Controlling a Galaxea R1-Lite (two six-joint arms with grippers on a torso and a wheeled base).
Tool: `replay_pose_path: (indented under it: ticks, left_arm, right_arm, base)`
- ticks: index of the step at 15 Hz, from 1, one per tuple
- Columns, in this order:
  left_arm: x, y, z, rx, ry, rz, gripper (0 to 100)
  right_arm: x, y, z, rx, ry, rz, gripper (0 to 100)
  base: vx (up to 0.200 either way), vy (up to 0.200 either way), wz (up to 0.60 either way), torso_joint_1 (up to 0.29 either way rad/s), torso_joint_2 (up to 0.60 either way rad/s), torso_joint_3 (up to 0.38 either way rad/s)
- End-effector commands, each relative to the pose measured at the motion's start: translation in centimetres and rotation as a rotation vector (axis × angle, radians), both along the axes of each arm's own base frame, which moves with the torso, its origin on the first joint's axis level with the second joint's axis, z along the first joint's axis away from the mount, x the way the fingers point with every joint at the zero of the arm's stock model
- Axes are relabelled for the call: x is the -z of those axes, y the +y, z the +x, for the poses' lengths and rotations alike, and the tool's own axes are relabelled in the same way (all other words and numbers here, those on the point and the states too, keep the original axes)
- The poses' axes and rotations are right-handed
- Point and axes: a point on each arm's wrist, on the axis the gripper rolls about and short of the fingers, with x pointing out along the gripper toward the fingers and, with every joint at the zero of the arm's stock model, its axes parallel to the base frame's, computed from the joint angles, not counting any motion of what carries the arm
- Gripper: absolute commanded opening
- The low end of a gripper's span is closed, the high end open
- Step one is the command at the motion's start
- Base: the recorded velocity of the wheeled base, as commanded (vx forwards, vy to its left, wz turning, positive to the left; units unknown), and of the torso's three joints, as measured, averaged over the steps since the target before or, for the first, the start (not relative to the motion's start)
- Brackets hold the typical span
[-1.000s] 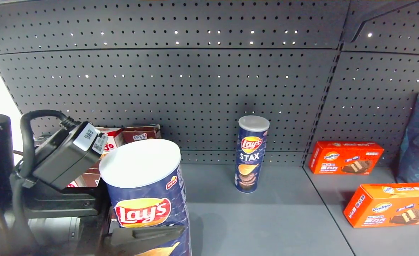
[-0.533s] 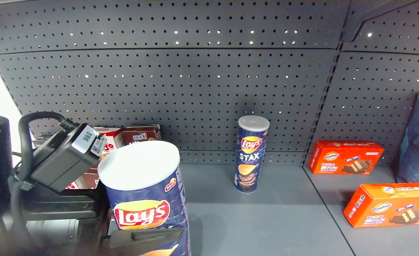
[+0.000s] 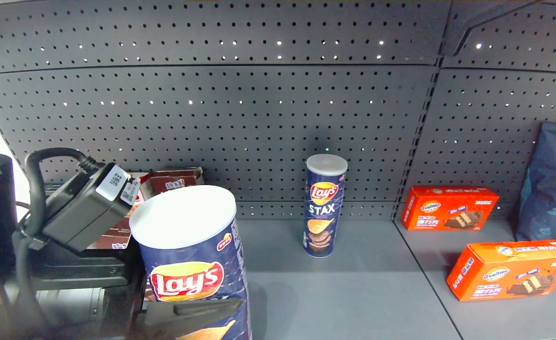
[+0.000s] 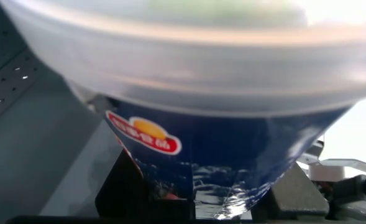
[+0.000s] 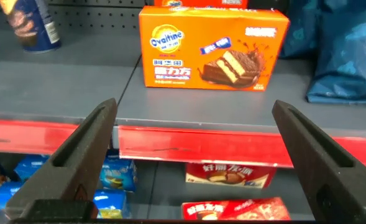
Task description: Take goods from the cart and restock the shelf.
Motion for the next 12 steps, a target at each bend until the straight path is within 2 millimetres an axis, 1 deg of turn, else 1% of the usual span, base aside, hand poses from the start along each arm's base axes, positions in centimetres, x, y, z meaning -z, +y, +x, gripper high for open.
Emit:
replay_pose_path:
  ticks: [1, 2, 3, 4, 5, 6, 7, 8, 10, 11, 12]
  left_arm:
    - [-0.1, 0.1, 0.1, -0.009, -0.002, -0.001, 0]
    - [-0.1, 0.3, -0.1, -0.011, -0.003, -0.002, 0]
    - [0.0, 0.5, -0.4, -0.01, -0.003, -0.005, 0]
    - [0.1, 0.5, -0.4, -0.008, 0.0, -0.004, 0]
    - [1.0, 0.6, -0.7, -0.009, 0.016, 0.01, 0]
    - [1.1, 0.7, -0.8, -0.01, 0.015, 0.006, 0]
    - [1.1, 0.8, -1.0, -0.013, 0.012, 0.006, 0]
    - [0.9, 0.9, -1.0, -0.015, 0.007, 0.001, 0]
    - [0.8, 0.9, -1.0, -0.017, 0.001, 0.0, 0]
    - [0.8, 0.9, -1.0, -0.017, 0.001, 0.0, 0]
    - [0.8, 0.8, -1.0, -0.019, 0.002, 0.0, 0]
  right_arm:
    - [-0.6, 0.0, -0.1, -0.005, -0.027, -0.002, 100]
    - [-7.2, -0.1, -0.8, -0.01, -0.121, 0.038, 100]
    - [-14.5, 0.0, 2.1, -0.031, -0.062, 0.166, 100]
    - [-15.8, 0.0, 2.4, -0.035, -0.08, 0.205, 100]
    - [-16.0, 0.2, 2.7, -0.112, -0.068, 0.164, 100]
    - [-15.4, 0.3, 3.0, -0.18, -0.046, 0.104, 100]
    - [-15.5, 0.4, 3.3, -0.198, -0.038, 0.089, 100]
    - [-15.7, 0.4, 4.2, -0.207, -0.01, 0.088, 100]
    - [-17.3, 1.3, 7.1, -0.35, 0.065, 0.085, 100]
    - [-17.7, 1.7, 8.0, -0.403, 0.082, 0.081, 100]
    - [-17.7, 2.4, 9.2, -0.46, 0.111, 0.076, 100]
  base:
    - [0.0, 0.0, 0.0, 0.0, 0.0, 0.0]
    - [0.0, 0.0, 0.0, 0.0, 0.0, 0.0]
    - [0.0, 0.0, 0.0, 0.0, 0.0, 0.0]
    - [0.0, 0.0, 0.0, 0.0, 0.0, 0.0]
    - [0.0, 0.0, 0.0, 0.0, 0.0, 0.0]
    - [0.0, 0.0, 0.0, 0.0, 0.0, 0.0]
    - [0.0, 0.0, 0.0, 0.0, 0.0, 0.0]
    - [0.0, 0.0, 0.0, 0.0, 0.0, 0.0]
    - [0.0, 0.0, 0.0, 0.0, 0.0, 0.0]
    - [0.0, 0.0, 0.0, 0.0, 0.0, 0.0]
    - [0.0, 0.0, 0.0, 0.0, 0.0, 0.0]
